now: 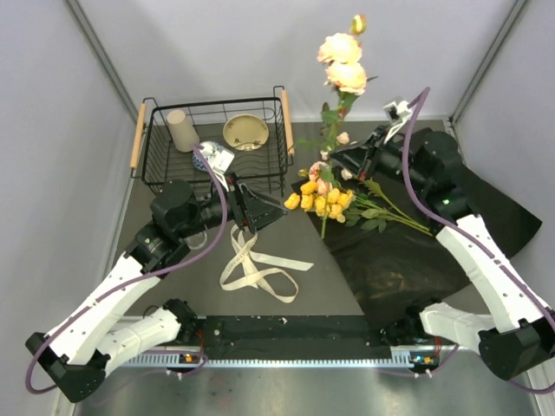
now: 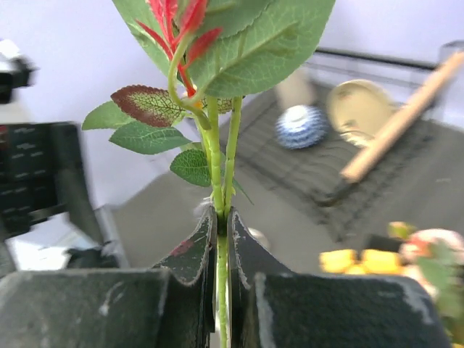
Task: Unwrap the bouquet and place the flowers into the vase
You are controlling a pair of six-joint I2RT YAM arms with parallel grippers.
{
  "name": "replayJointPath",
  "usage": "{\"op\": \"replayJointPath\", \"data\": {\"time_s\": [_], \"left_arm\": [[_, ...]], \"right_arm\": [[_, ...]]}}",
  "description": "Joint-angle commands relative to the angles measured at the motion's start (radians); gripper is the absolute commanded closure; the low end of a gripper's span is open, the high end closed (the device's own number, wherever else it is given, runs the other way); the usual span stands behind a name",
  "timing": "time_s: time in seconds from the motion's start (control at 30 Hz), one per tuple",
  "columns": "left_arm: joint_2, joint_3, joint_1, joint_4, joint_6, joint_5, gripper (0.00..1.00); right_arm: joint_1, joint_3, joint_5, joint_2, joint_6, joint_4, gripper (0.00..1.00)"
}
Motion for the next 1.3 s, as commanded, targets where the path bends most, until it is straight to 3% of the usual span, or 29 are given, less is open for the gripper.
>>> {"op": "replayJointPath", "data": {"time_s": [0.0,0.13,0.2,0.37,0.63,0.77,0.8,0.97,1.27], "left_arm": [[0.02,0.058,0.035,0.12,-0.041,0.079,0.32],[0.031,0.066,0.035,0.12,-0.024,0.071,0.16],[0.036,0.081,0.033,0.091,0.009,0.044,0.15],[0.043,0.107,0.041,0.025,0.039,-0.025,0.27],[0.083,0.151,0.043,0.045,0.027,-0.05,0.19],[0.086,0.155,0.05,0.048,0.02,-0.077,0.27],[0.091,0.155,0.052,0.062,0.017,-0.076,0.35],[0.094,0.152,0.056,0.086,0.007,-0.047,0.54],[0.126,0.155,0.063,0.115,-0.015,0.027,0.59]], "right_arm": [[0.128,-0.025,-0.123,0.009,0.241,0.148,1.0],[0.219,-0.016,-0.095,0.032,0.252,0.162,1.0],[0.262,-0.011,-0.085,0.042,0.273,0.171,1.0],[0.323,0.027,-0.057,0.052,0.222,0.109,1.0],[0.398,0.032,-0.032,0.048,0.149,0.052,1.0],[0.407,0.034,-0.023,0.044,0.128,0.035,1.0],[0.407,0.034,-0.025,0.044,0.12,0.033,1.0],[0.411,0.035,-0.025,0.045,0.102,0.035,1.0],[0.414,0.034,-0.043,0.058,0.1,0.033,1.0]]}}
